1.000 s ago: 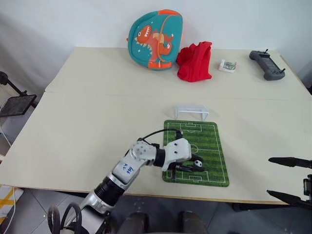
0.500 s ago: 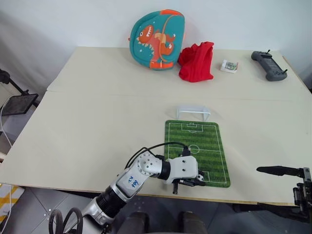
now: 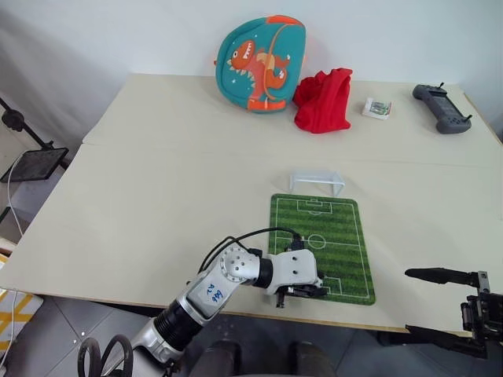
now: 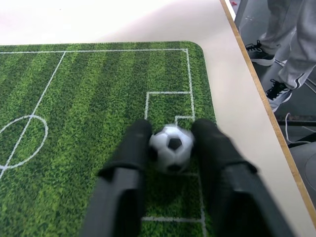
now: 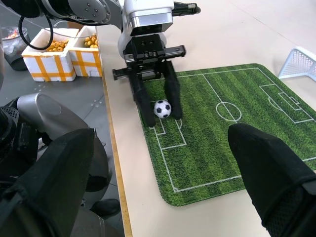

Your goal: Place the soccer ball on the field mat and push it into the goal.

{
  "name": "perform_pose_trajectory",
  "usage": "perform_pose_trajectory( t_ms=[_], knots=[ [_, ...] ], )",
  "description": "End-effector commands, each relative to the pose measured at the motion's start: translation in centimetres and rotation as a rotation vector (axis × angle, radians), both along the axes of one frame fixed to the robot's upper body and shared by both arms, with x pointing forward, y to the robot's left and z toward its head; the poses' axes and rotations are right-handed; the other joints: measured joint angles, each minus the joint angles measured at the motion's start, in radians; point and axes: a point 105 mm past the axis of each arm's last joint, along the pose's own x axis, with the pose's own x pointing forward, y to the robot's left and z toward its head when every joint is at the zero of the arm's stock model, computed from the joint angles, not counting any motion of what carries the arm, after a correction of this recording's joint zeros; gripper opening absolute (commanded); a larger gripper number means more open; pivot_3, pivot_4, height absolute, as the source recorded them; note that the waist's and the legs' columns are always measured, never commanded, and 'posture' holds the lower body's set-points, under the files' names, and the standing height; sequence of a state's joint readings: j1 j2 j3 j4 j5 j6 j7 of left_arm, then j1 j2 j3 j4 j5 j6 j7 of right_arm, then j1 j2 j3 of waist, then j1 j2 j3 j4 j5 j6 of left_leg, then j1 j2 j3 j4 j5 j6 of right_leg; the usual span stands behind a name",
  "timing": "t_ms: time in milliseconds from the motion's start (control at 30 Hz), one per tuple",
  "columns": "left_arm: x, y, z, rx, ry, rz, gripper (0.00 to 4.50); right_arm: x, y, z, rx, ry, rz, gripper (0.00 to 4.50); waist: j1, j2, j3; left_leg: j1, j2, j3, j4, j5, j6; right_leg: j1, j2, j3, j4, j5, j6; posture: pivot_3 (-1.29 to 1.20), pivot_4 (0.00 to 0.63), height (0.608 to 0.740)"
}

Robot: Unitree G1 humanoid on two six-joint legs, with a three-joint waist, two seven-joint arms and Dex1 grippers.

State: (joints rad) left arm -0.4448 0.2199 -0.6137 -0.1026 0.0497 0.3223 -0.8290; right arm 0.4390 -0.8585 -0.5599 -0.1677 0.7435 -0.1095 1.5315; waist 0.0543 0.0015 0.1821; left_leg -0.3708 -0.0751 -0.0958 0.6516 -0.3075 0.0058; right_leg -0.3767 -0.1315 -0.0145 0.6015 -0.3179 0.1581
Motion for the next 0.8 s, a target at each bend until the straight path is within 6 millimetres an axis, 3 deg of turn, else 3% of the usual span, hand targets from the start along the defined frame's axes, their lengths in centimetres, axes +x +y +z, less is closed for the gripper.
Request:
perform_pose_trajectory(
  t_ms=[33, 300, 467, 567, 633, 800],
  knots=[
    [-0.3, -0.3, 0.8, -0.030, -0.039, -0.016, 2.51, -0.1, 0.1, 0.2, -0.002, -0.015, 0.014, 4.50, 0.000, 0.000, 0.000, 0.000, 0.000, 0.000, 0.000, 0.000, 0.000, 0.000, 0.000, 0.000, 0.000, 0.000, 0.000, 0.00, 0.150, 0.740],
    [-0.5, -0.4, 1.5, -0.060, -0.061, -0.039, 2.51, -0.2, 0.0, -0.2, 0.008, -0.002, 0.014, 4.50, 0.000, 0.000, 0.000, 0.000, 0.000, 0.000, 0.000, 0.000, 0.000, 0.000, 0.000, 0.000, 0.001, 0.000, 0.000, 0.00, 0.150, 0.740],
    [-0.5, 0.0, 3.9, -0.164, -0.105, -0.044, 2.51, -0.3, -0.1, -0.5, 0.014, 0.008, 0.017, 4.50, 0.000, 0.000, 0.000, 0.000, 0.000, 0.000, 0.000, 0.000, 0.000, 0.000, 0.000, 0.000, 0.001, 0.000, 0.000, 0.00, 0.150, 0.740],
    [-0.9, 1.2, 6.0, -0.288, -0.084, -0.040, 2.51, -0.3, -0.1, -0.7, 0.021, 0.019, 0.026, 4.50, -0.003, 0.000, 0.000, 0.001, 0.000, 0.000, 0.000, 0.000, 0.000, 0.000, 0.000, 0.000, 0.001, 0.000, 0.000, 0.00, 0.150, 0.740],
    [-1.1, 2.3, 6.4, -0.302, -0.081, -0.038, 2.51, -0.1, -0.2, -0.6, 0.031, 0.007, 0.021, 4.50, -0.002, 0.001, 0.000, 0.001, 0.000, 0.000, 0.000, 0.000, 0.000, 0.000, 0.000, 0.000, 0.001, 0.000, 0.000, 0.00, 0.150, 0.740],
    [-2.5, 4.2, 4.0, -0.227, -0.005, -0.052, 1.39, 0.5, -0.3, -0.8, 0.052, -0.017, 0.012, 4.50, -0.005, 0.003, -0.002, 0.001, 0.000, 0.000, 0.000, 0.000, 0.000, 0.000, 0.000, 0.000, 0.002, 0.000, 0.000, 0.00, 0.150, 0.740]
  ],
)
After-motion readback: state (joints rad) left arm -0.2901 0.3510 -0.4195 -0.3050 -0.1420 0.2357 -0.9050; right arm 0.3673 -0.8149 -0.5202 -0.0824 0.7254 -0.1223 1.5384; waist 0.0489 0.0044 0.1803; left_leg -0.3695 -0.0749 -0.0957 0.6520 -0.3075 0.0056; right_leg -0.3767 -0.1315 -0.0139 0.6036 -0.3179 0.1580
